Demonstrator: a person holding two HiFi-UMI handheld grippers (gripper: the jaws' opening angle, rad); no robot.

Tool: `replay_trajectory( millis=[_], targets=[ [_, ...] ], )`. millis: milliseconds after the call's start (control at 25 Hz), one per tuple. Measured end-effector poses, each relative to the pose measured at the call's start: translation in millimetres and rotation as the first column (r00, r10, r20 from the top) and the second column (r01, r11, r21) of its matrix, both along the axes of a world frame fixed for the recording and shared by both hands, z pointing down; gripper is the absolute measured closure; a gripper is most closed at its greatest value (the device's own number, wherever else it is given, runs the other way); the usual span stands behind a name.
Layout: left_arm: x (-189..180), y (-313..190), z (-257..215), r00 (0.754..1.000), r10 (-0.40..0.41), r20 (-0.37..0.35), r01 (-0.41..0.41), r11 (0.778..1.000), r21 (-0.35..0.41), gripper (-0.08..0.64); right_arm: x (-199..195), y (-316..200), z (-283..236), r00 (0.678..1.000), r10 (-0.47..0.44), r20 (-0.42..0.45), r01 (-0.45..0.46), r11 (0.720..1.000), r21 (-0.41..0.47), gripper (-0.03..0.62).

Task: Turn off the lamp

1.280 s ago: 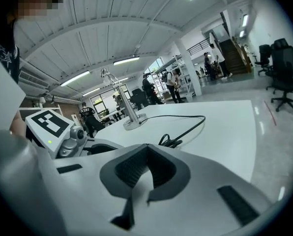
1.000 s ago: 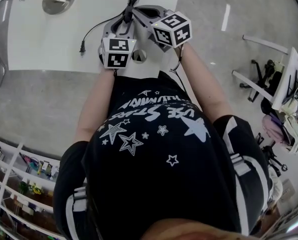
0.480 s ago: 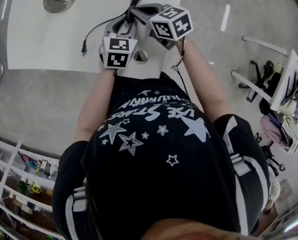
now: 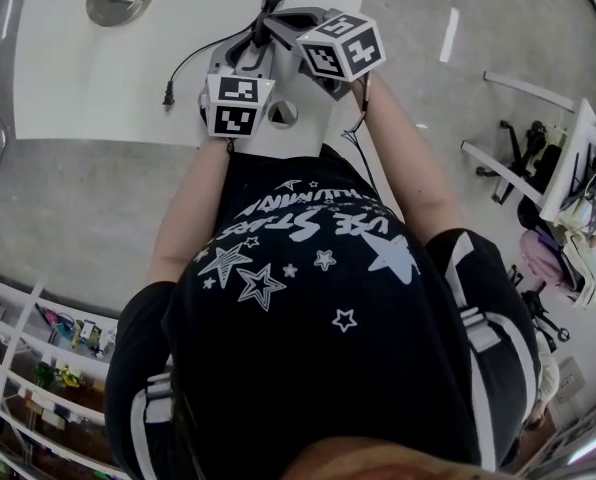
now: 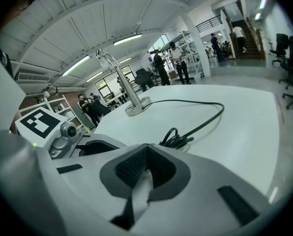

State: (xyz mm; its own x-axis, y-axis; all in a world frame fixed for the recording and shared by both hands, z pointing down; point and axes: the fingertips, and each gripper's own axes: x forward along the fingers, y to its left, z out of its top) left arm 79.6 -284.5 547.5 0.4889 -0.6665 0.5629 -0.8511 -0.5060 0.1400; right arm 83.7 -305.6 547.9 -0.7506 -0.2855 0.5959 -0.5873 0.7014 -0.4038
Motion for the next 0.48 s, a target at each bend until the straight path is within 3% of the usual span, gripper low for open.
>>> replay_trajectory(
  millis=[480],
  targets=[
    [0.8,0.1,0.6,1.000,0.001,0.030,-0.002,1.000,0.016,0.423,24.5,8.9,-6.7,0.991,0.124,0.059,-0.124,0.992,-0.017,0.586]
  ],
)
